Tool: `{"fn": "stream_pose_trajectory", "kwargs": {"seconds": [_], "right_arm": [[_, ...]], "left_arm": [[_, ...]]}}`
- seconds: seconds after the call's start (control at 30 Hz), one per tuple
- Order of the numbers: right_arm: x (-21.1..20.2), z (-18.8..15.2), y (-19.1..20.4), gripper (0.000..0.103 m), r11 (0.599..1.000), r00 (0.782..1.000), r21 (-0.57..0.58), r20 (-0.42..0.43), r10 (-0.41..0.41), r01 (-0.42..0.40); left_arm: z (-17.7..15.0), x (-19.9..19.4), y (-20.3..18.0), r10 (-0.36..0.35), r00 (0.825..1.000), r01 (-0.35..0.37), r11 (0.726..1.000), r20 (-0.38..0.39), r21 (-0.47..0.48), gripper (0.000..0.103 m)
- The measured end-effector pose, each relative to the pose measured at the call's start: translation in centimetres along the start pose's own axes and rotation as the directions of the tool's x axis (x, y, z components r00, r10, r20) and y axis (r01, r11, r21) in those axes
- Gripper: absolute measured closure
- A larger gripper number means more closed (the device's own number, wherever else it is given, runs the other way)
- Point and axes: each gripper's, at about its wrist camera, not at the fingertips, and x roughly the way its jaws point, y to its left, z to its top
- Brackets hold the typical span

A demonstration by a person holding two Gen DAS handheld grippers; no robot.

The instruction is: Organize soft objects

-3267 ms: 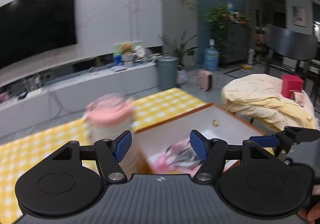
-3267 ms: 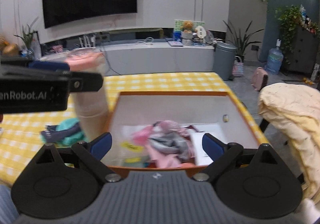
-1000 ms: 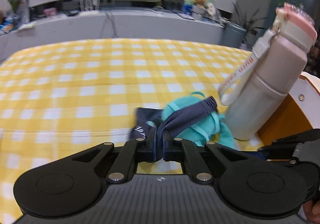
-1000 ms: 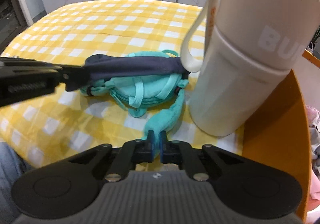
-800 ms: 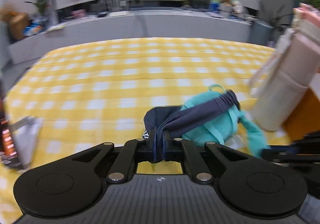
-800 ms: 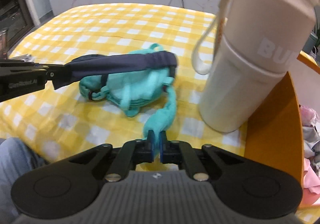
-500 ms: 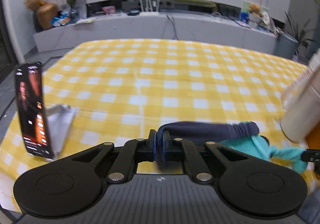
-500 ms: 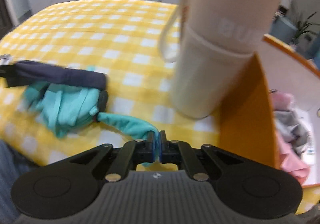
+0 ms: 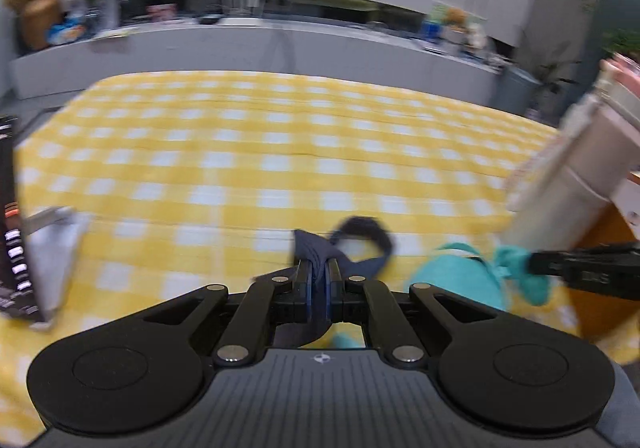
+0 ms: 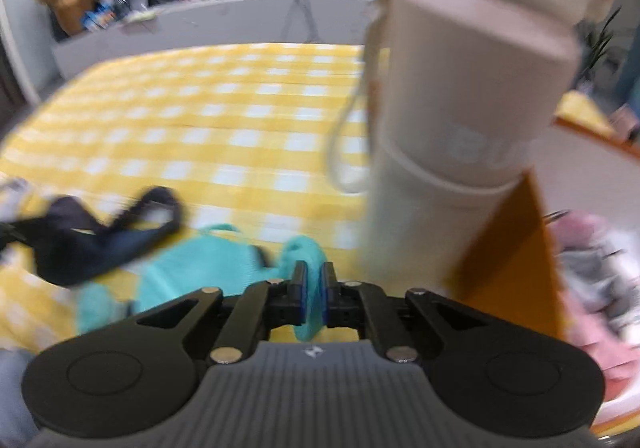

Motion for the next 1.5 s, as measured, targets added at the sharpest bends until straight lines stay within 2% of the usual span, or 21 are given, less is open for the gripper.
{"fn": "stream_pose_trajectory", "kwargs": {"seconds": [0.1, 0.17, 0.23, 0.27, 0.3, 0.33, 0.37, 0.4, 0.5, 0.6, 0.8, 0.93, 1.03, 1.1, 1.13, 1.17, 1.27, 1.33, 1.37, 1.4, 1.5], "right_arm": [[0.2, 0.3, 1.0, 0.094, 0.996, 0.996, -0.007, -0.001, 0.090, -0.090], [0.2, 0.4, 1.5, 0.091, 0.991, 0.991, -0.015, -0.009, 0.131, -0.131], [0.2, 0.3, 2.2, 0.068, 0.991, 0.992, -0.044, -0.009, 0.125, -0.126], [0.2, 0.2, 2.4, 0.054, 0.991, 0.993, -0.056, -0.011, 0.119, -0.119], [0.1, 0.2, 2.6, 0.047, 0.992, 0.994, -0.062, -0.011, 0.113, -0.113], [0.1, 0.1, 2.7, 0.042, 0.992, 0.994, -0.064, -0.012, 0.110, -0.111], [0.2, 0.1, 2.8, 0.032, 0.992, 0.994, -0.064, -0.019, 0.109, -0.110], [0.5, 0.0, 2.9, 0.022, 0.992, 0.994, -0.063, -0.030, 0.107, -0.109], [1.6, -0.1, 2.6, 0.006, 0.994, 0.994, -0.046, -0.061, 0.096, -0.099], [2.6, -0.2, 2.7, 0.005, 0.994, 0.992, -0.043, -0.088, 0.094, -0.098], [5.3, -0.7, 2.7, 0.003, 0.994, 0.982, -0.027, -0.161, 0.104, -0.109], [5.5, -1.2, 3.3, 0.006, 0.995, 0.986, -0.032, -0.140, 0.091, -0.096], [5.2, -1.6, 3.9, 0.014, 0.995, 0.990, -0.044, -0.116, 0.087, -0.092], [4.9, -1.7, 4.2, 0.027, 0.993, 0.990, -0.050, -0.099, 0.099, -0.104], [4.9, -1.6, 4.2, 0.029, 0.993, 0.990, -0.048, -0.095, 0.102, -0.107], [4.8, -1.6, 4.2, 0.035, 0.993, 0.990, -0.044, -0.092, 0.105, -0.109], [4.4, -1.3, 3.8, 0.056, 0.993, 0.991, -0.004, -0.075, 0.114, -0.115], [4.0, -1.1, 3.6, 0.066, 0.992, 0.990, 0.010, -0.062, 0.124, -0.124], [3.6, -0.9, 3.5, 0.080, 0.993, 0.992, 0.011, -0.045, 0.119, -0.119], [3.2, -0.7, 3.5, 0.084, 0.994, 0.993, 0.000, -0.031, 0.113, -0.113], [2.0, -0.5, 3.6, 0.086, 0.993, 0.993, -0.026, -0.007, 0.115, -0.115]], "left_arm": [[0.1, 0.9, -1.3, -0.075, 0.997, 0.075, 0.993, -0.004, 0.090, 0.094], [0.1, 1.6, -1.8, -0.076, 0.997, 0.078, 0.988, -0.018, 0.134, 0.089], [0.0, 2.4, -1.5, -0.024, 0.999, 0.027, 0.986, -0.024, 0.166, 0.078], [0.0, 2.6, -1.4, 0.010, 1.000, -0.007, 0.984, -0.017, 0.178, 0.061], [0.0, 2.8, -1.1, 0.032, 0.999, -0.029, 0.982, -0.011, 0.184, 0.041], [-0.2, 2.9, -0.6, 0.044, 0.999, -0.042, 0.981, -0.006, 0.190, 0.035], [-0.3, 3.2, -0.3, 0.048, 0.999, -0.046, 0.979, -0.009, 0.197, 0.031], [-0.3, 3.5, -0.1, 0.050, 0.999, -0.045, 0.979, -0.020, 0.201, 0.030], [-0.6, 4.7, 0.7, 0.040, 0.997, -0.027, 0.984, -0.069, 0.178, 0.027], [-0.9, 5.8, 1.4, 0.001, 0.994, 0.012, 0.992, -0.107, 0.126, 0.024], [-1.0, 6.5, 1.3, 0.004, 0.994, 0.008, 0.994, -0.107, 0.113, 0.024], [-0.9, 6.6, 1.1, 0.001, 0.995, 0.009, 0.995, -0.097, 0.100, 0.031], [-1.0, 6.5, 0.9, 0.003, 0.996, 0.005, 0.996, -0.092, 0.091, 0.041], [-1.1, 6.2, 0.4, 0.004, 0.996, 0.005, 0.995, -0.088, 0.099, 0.054], [-1.1, 6.2, 0.2, 0.001, 0.996, 0.008, 0.995, -0.087, 0.103, 0.059], [-1.2, 6.1, 0.0, -0.004, 0.996, 0.013, 0.994, -0.087, 0.106, 0.070], [-1.2, 6.0, -0.4, -0.014, 0.995, 0.023, 0.996, -0.099, 0.091, 0.091], [-1.2, 5.8, -0.7, -0.003, 0.995, 0.011, 0.997, -0.097, 0.082, 0.094], [-1.2, 5.6, -0.7, -0.003, 0.996, 0.010, 0.997, -0.093, 0.079, 0.095], [-1.1, 5.2, -0.7, -0.010, 0.997, 0.016, 0.997, -0.082, 0.072, 0.095], [-0.8, 3.9, -1.0, -0.018, 0.999, 0.021, 0.998, -0.047, 0.062, 0.095]]}}
